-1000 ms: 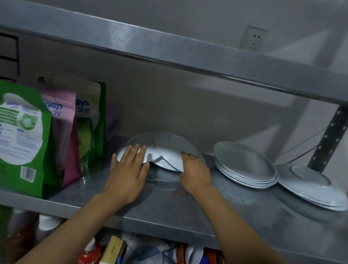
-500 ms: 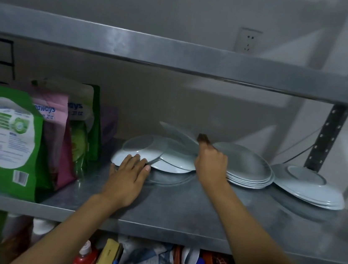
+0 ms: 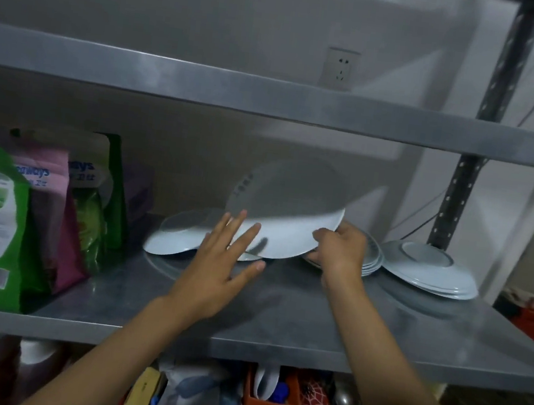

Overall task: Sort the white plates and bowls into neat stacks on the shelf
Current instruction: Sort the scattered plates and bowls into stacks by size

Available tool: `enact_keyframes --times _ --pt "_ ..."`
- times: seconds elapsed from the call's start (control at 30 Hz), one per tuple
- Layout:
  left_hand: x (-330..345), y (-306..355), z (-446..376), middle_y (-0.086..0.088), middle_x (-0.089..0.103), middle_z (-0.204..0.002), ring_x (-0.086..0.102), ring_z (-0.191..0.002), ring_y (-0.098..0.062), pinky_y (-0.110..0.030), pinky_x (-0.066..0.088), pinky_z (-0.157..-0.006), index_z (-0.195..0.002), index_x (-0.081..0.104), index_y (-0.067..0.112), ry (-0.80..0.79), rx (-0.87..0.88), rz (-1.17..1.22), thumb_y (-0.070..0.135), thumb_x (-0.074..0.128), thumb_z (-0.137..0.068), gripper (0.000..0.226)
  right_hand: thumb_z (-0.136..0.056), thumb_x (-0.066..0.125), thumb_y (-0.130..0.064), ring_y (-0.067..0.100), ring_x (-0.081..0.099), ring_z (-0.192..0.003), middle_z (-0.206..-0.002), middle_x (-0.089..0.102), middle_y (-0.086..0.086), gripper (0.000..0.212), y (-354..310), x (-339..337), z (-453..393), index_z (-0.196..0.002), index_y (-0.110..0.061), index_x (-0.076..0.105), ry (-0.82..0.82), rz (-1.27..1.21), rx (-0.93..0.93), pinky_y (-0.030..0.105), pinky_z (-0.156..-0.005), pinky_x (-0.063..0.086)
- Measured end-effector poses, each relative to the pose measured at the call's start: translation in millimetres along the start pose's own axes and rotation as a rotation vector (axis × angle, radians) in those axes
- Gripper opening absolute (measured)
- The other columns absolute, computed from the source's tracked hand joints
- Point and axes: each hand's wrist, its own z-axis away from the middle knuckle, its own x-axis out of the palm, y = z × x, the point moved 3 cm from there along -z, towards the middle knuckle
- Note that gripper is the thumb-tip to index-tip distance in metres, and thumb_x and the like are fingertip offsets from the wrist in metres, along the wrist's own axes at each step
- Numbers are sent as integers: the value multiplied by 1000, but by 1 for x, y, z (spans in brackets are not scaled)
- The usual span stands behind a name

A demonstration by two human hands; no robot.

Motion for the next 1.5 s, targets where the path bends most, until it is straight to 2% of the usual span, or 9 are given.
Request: enact_keyframes --times 0.17,0.27,0.37,0.5,0.73,1.0,1.2,1.4,1.5 --pt "5 21 -1 9 35 -150 19 -145 -10 -39 24 -117 -139 45 31 124 96 27 75 35 -84 72 -75 56 12 36 66 -85 -96 68 19 17 7 -36 7 -84 -1 63 -82 -173 180 54 -70 58" --pt "1 38 3 4 57 -121 44 -124 -13 -35 39 -104 -115 63 18 196 173 17 69 41 -86 63 -75 56 13 36 67 -95 -108 68 17 41 11 -54 17 -113 -1 58 -124 -231 219 45 -63 61" --pt "-1 51 13 4 63 -97 53 -101 -14 -25 42 -90 -92 68 13 262 214 3 66 46 -86 58 -80 58 9 35 68 -94 -108 67 16 37 11 -69 27 -115 -3 58 -165 -178 235 37 -58 60" --pt "-2 56 30 4 64 -85 55 -89 -14 -14 38 -83 -84 69 11 340 173 49 60 55 -84 52 -88 63 -12 29 68 -83 -96 70 17 8 16 -86 30 -93 -8 68 -180 111 175 45 -72 60" --pt "5 57 71 8 63 -83 53 -86 -11 -8 35 -83 -83 70 11 281 127 50 57 60 -82 46 -93 55 -32 17 59 -88 -94 66 1 24 21 -109 32 -99 -11 67 -29 495 -129 27 -77 41" --pt "19 60 94 9 60 -90 50 -98 -6 -6 34 -88 -85 68 14 148 48 104 54 66 -78 40 -90 53 -19 19 61 -79 -84 66 1 12 24 -96 51 -90 -14 64 -119 650 -252 27 -68 43" --pt "25 58 93 14 56 -104 41 -115 2 1 24 -93 -87 65 22 65 -47 127 58 63 -77 38 -88 54 -18 18 59 -88 -93 67 0 11 24 -85 57 -91 -16 64 -169 691 -287 29 -78 47" --pt "30 48 90 23 55 -101 42 -106 6 -35 26 -110 -97 59 36 -104 -18 -38 73 47 -77 43 -88 53 -17 16 59 -91 -96 66 -1 12 23 -79 55 -93 -14 64 -207 714 -317 26 -77 44" --pt "29 47 89 25 54 -106 41 -110 6 -35 16 -114 -102 58 37 -146 -59 -47 75 43 -76 48 -87 53 -19 18 60 -90 -95 66 -2 11 24 -73 53 -92 -16 63 -223 727 -317 28 -78 46"
